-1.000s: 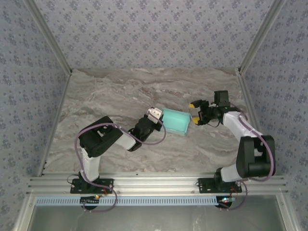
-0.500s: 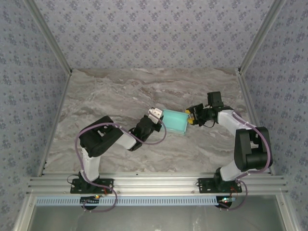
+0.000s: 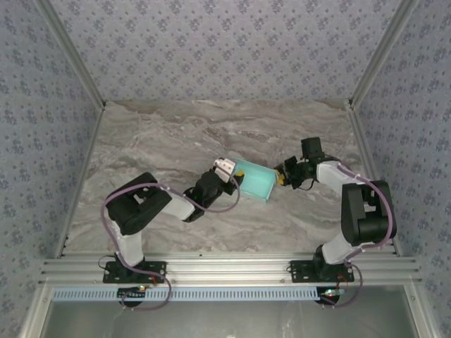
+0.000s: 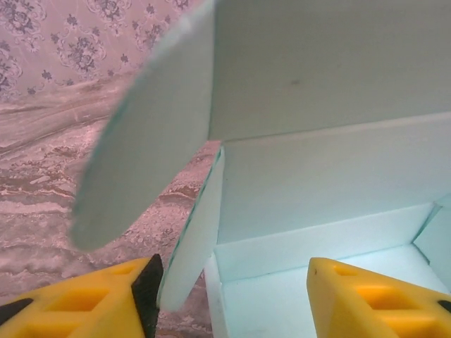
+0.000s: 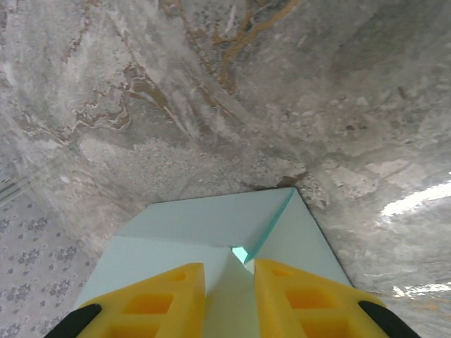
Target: Fold the paper box
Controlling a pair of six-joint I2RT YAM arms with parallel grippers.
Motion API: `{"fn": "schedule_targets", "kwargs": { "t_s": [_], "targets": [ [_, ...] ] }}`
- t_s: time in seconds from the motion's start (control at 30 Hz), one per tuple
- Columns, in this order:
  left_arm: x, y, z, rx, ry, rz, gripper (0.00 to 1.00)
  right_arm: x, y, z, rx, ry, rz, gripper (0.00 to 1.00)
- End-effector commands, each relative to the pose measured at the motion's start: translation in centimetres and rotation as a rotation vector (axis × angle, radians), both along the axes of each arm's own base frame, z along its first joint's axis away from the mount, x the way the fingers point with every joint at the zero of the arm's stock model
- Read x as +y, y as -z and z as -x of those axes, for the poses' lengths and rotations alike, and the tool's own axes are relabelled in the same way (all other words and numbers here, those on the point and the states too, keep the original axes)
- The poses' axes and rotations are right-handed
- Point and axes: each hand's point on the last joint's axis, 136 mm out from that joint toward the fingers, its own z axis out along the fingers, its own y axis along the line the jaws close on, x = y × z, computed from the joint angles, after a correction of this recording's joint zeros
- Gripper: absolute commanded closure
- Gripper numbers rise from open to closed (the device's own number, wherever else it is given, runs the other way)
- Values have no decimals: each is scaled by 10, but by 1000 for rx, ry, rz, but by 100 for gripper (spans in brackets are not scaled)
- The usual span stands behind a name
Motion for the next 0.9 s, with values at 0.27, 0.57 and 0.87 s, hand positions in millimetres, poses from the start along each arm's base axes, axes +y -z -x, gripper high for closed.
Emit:
{"fn": "schedule_targets", "kwargs": {
  "t_s": [0.27,0.57,0.87],
  "targets": [
    [39,-56,18,68,31,162,1,-4,4,1,8,12,30,68],
    [113,-99,4,323,-172,200,1,-4,-21,12,11,30,1,36],
    [127,-85,-44,724,-127,173,1,2,-40,20,29,76,-88,32]
  ]
}}
